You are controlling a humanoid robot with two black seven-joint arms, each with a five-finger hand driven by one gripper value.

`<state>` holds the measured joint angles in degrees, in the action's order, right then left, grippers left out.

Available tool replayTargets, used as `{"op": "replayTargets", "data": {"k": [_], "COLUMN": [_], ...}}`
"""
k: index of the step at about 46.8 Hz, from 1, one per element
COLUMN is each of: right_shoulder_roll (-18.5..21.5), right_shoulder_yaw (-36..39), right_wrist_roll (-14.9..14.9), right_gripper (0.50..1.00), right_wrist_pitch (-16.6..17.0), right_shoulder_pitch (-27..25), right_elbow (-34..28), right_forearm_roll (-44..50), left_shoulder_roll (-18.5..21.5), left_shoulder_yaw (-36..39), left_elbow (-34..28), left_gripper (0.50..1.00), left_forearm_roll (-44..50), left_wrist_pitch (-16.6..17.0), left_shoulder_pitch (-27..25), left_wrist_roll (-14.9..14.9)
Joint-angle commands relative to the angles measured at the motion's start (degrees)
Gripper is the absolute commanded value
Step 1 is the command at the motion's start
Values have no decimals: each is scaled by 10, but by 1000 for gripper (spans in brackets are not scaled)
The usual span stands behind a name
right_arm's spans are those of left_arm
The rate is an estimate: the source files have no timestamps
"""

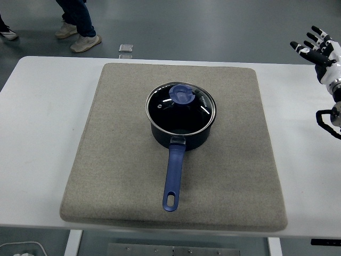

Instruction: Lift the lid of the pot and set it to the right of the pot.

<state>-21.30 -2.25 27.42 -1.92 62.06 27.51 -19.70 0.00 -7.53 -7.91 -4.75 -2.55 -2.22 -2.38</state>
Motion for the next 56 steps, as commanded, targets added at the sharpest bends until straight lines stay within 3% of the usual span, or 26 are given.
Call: {"op": "replayTargets", "data": {"k": [1, 7, 14, 21, 39, 44, 49, 56], "right_shoulder_roll": [-12, -30, -47, -64, -105, -124, -128, -131], "right_shoulder_yaw": [-3, -4, -4, -7, -10, -16, -18, -18], "right_wrist_roll": [0, -2, -34, -38, -29, -28, 5, 47], "right_gripper": [919, 917, 919, 917, 919, 919, 919, 919], "right_wrist_pitch": [-1, 1, 6, 33, 172, 224, 264, 279], "right_shoulder_pitch": [11, 21, 37, 54, 138, 163, 177, 180], "right_elbow": [0, 0, 0, -1, -4, -3, -3, 7], "right_forearm_roll": [2, 26, 42, 74, 253, 291, 327, 405], "left_shoulder_roll": [0, 0, 0, 0, 0, 0, 0, 0], "left_shoulder_yaw": [0, 0, 1, 1, 1, 0, 0, 0], "left_elbow": [0, 0, 0, 0, 0, 0, 0, 0], "left_gripper": [1000, 1000, 1000, 1000, 1000, 1000, 1000, 1000], "left_forearm_roll": [0, 0, 0, 0, 0, 0, 0, 0], "left_wrist_pitch": [0, 0, 0, 0, 0, 0, 0, 0], "left_shoulder_pitch": [-1, -1, -1, -1, -1, 0, -1, -1], "left_wrist_roll": [0, 0, 0, 0, 0, 0, 0, 0]}}
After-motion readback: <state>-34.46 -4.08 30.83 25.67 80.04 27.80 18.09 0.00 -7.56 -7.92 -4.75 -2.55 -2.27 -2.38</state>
